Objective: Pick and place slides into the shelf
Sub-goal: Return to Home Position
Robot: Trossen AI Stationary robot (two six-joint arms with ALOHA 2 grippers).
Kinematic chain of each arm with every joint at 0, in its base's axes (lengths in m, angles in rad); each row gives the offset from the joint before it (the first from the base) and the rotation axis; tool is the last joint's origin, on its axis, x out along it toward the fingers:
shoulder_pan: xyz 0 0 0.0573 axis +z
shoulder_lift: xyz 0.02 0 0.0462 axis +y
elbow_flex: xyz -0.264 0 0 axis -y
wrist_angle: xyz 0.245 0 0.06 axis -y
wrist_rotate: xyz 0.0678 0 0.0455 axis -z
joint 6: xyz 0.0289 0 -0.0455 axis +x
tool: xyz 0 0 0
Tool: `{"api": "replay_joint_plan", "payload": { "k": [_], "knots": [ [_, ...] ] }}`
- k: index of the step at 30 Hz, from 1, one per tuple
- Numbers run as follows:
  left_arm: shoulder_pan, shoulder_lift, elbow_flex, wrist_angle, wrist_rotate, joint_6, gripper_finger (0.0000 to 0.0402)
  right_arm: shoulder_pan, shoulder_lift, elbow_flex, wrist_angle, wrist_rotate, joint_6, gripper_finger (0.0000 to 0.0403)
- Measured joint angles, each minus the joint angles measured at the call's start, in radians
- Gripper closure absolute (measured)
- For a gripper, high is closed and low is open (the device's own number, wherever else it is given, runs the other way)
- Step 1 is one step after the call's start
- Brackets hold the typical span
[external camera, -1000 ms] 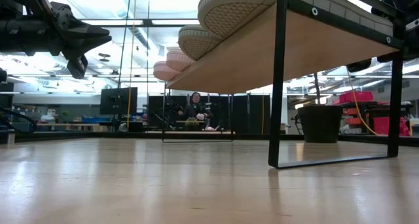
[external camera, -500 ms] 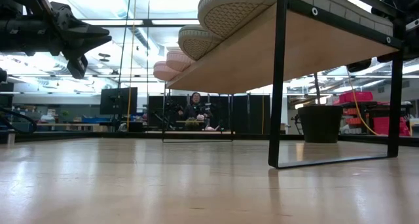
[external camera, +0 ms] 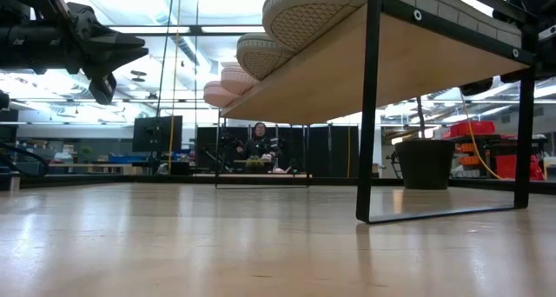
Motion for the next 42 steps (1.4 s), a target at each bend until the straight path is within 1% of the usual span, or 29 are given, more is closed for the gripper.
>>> {"api": "replay_joint_plan", "payload": {
  "k": [11,21,33,42],
  "knots": [
    [0.0,0.0,0.0,0.0,0.0,0.0,0.0351,0.0,0.0,0.0,0.0,0.0,0.0,0.038],
    [0.0,0.0,0.0,0.0,0.0,0.0,0.0338,0.0,0.0,0.0,0.0,0.0,0.001,0.038],
    [0.0,0.0,0.0,0.0,0.0,0.0,0.0351,0.0,0.0,0.0,0.0,0.0,0.0,0.0378],
    [0.0,0.0,0.0,0.0,0.0,0.0,0.034,0.0,0.0,0.0,0.0,0.0,0.001,0.0378]
  ]
}}
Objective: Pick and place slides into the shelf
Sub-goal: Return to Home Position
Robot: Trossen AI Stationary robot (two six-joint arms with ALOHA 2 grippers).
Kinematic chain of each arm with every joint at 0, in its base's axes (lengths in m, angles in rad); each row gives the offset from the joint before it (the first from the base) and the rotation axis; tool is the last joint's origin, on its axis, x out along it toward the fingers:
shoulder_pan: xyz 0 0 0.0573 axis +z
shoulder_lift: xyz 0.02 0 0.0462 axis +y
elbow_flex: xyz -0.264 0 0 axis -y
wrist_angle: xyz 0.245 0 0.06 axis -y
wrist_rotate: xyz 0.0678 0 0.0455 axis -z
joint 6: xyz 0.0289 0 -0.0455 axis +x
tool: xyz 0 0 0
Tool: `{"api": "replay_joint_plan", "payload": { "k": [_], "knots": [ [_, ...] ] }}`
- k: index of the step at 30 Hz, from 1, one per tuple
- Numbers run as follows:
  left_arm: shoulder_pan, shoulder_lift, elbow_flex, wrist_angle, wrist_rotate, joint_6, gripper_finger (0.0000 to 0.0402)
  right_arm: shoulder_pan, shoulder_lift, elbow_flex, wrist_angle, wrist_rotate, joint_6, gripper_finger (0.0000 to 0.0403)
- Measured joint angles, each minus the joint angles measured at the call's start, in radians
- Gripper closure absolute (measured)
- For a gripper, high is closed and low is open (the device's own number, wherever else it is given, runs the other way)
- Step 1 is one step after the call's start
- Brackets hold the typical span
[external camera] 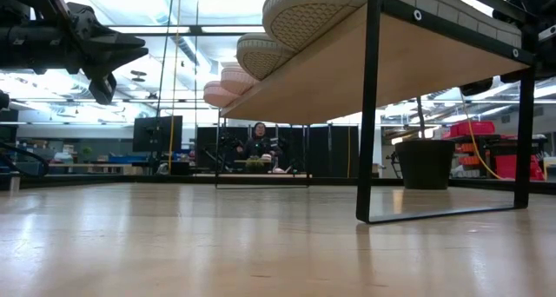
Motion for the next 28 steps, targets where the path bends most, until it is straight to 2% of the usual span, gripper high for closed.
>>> {"api": "replay_joint_plan", "payload": {
  "k": [15,28],
  "knots": [
    [0.0,0.0,0.0,0.0,0.0,0.0,0.0351,0.0,0.0,0.0,0.0,0.0,0.0,0.038],
    [0.0,0.0,0.0,0.0,0.0,0.0,0.0338,0.0,0.0,0.0,0.0,0.0,0.0,0.038]
  ]
}}
